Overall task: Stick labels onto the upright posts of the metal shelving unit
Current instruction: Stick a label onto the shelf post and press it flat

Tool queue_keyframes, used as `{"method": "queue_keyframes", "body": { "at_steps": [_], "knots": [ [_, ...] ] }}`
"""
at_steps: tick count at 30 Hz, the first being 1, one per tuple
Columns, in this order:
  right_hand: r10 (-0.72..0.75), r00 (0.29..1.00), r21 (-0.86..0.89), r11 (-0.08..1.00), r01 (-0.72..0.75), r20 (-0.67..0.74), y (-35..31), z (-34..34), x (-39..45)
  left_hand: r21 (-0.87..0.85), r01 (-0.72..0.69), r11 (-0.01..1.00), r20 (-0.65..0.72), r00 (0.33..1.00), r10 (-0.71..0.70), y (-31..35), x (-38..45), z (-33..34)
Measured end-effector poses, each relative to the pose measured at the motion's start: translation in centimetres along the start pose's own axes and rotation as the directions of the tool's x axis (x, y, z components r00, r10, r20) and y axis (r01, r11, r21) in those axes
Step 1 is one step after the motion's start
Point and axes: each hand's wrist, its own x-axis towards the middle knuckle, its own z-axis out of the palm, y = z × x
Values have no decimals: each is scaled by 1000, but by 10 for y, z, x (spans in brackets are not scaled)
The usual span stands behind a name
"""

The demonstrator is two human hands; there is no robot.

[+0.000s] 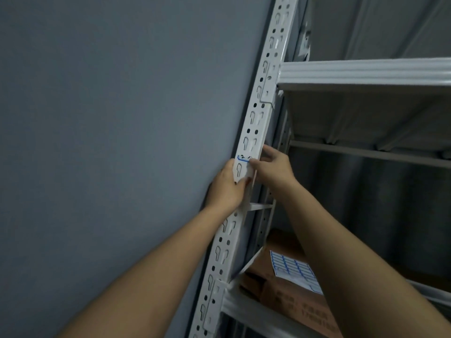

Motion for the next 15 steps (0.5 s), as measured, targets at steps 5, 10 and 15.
{"method": "queue_keyframes", "body": {
  "at_steps": [5, 10, 15],
  "knots": [
    [-48, 998, -66, 997, 50, 33, 6, -1, -1, 82, -135, 987, -53, 989, 140, 3, 15, -8],
    [-75, 996, -6, 997, 75, 51, 10, 1, -1, 285, -155, 946, -117, 974, 195, 12, 28, -10],
    [-129, 991, -1, 992, 129, 47, 17, 1, -2, 338, -122, 933, -175, 966, 189, 13, 28, -5]
  ]
}}
